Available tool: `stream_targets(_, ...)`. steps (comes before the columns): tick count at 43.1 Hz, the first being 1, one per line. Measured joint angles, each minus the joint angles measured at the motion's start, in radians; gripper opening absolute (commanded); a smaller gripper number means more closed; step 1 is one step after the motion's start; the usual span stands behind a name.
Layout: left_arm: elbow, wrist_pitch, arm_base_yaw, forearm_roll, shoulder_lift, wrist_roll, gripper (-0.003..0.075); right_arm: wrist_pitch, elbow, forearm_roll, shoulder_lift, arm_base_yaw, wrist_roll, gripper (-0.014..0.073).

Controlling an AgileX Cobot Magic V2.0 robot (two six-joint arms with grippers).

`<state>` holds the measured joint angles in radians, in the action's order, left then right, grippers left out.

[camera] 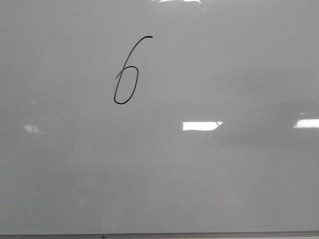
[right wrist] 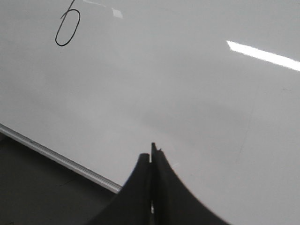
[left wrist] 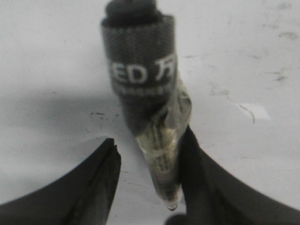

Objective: Write number 6 on whiteboard

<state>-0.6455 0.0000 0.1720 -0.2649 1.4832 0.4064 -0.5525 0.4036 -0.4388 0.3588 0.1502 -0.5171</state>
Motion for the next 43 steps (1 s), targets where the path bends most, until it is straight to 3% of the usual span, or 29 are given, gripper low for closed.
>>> stream_targets(6,0.0,0.016,0.0,0.0,-0.003,0.0,0.0455,0.0,0.0,0.0,0.0,0.0,0.0,-0.006)
stream_targets(30,0.0,0.06,0.0,0.009,-0.219,0.0,0.0444,0.0,0.0,0.0,0.0,0.0,0.0,-0.006)
stream_targets(35,0.0,0.093,0.0,0.007,-0.371,0.0,0.0391,0.006,0.0,0.0,0.0,-0.002,0.0,-0.006)
stream_targets(43,0.005,0.188,0.0,0.007,-0.617,0.0,0.0165,0.024,0.0,-0.004,0.0,-0.002,0.0,-0.006)
